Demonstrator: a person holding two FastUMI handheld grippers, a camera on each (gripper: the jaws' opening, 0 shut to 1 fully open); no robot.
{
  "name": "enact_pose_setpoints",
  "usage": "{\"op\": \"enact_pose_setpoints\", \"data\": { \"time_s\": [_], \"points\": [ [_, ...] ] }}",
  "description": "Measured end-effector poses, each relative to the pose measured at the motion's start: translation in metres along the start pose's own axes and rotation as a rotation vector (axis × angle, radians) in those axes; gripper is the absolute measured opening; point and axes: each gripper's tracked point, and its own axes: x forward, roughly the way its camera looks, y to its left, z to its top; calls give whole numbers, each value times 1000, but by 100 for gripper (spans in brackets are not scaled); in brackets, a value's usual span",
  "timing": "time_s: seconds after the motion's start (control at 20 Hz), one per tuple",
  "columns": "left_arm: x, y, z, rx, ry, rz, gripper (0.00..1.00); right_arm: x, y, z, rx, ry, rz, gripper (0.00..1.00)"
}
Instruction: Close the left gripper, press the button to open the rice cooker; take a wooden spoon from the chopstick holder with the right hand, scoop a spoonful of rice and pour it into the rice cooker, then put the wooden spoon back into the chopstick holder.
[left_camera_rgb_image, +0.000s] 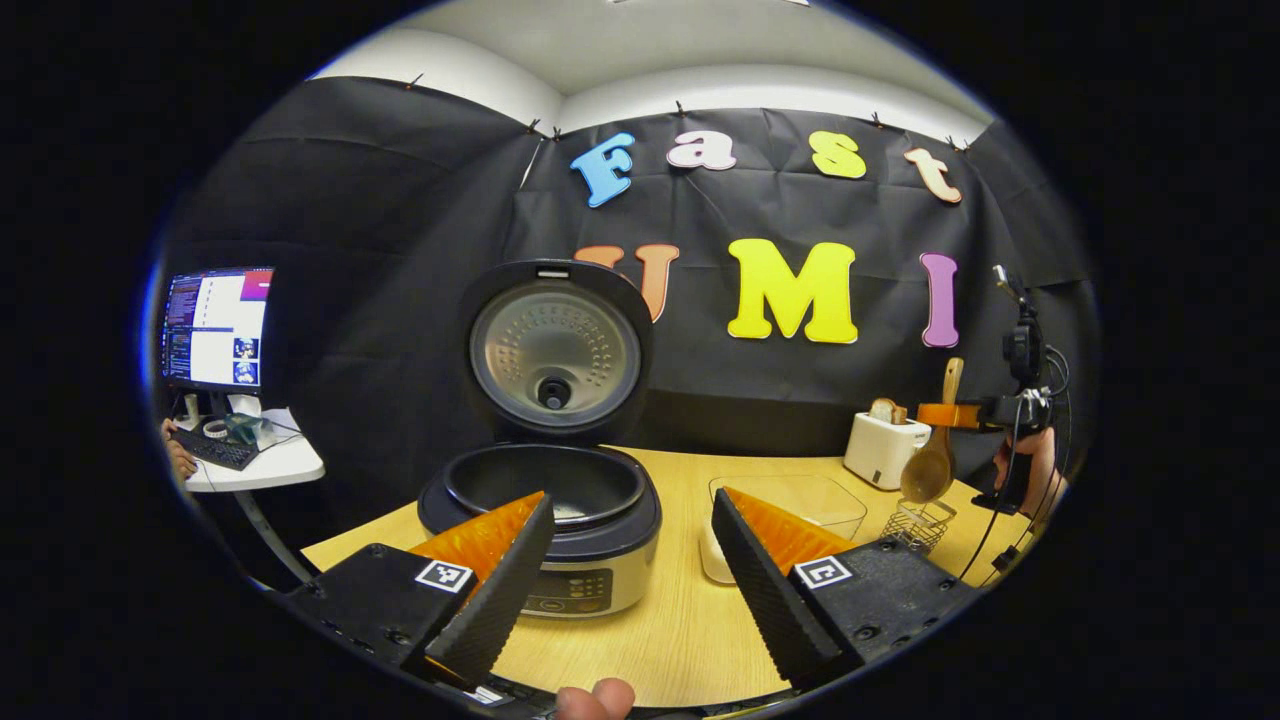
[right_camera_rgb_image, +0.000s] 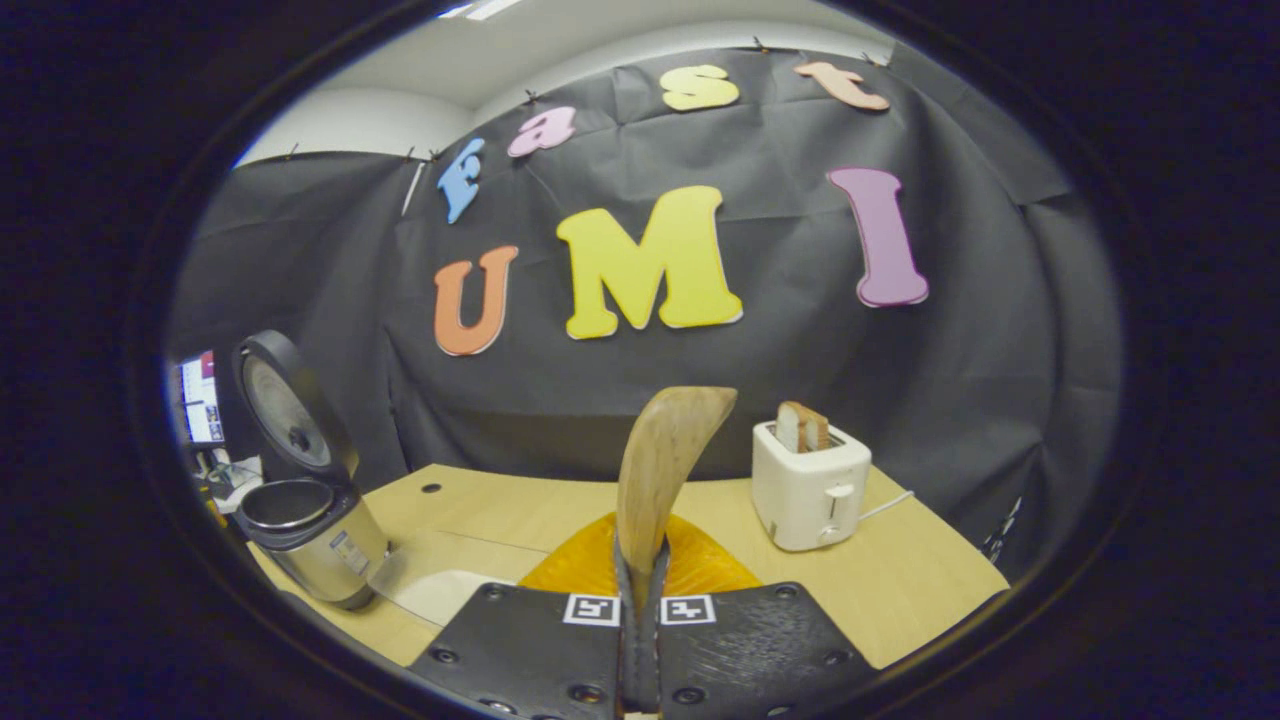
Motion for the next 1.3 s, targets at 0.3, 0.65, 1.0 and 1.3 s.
{"op": "enact_pose_setpoints", "data": {
  "time_s": [0.3, 0.65, 1.0, 1.3],
  "points": [
    [-6, 19, 8, 59, -18, 37, 100, 46, 90, 11, -61, -15, 81, 0],
    [-13, 41, 17, 64, -46, 60, 100, 90, 114, -73, -205, 90, 16, 0],
    [-13, 59, 17, 52, -42, 94, 100, 94, 124, -123, -246, 170, -28, 0],
    [-16, 66, 22, 33, -57, 119, 100, 93, 171, -134, -65, 205, 47, 0]
  ]
}}
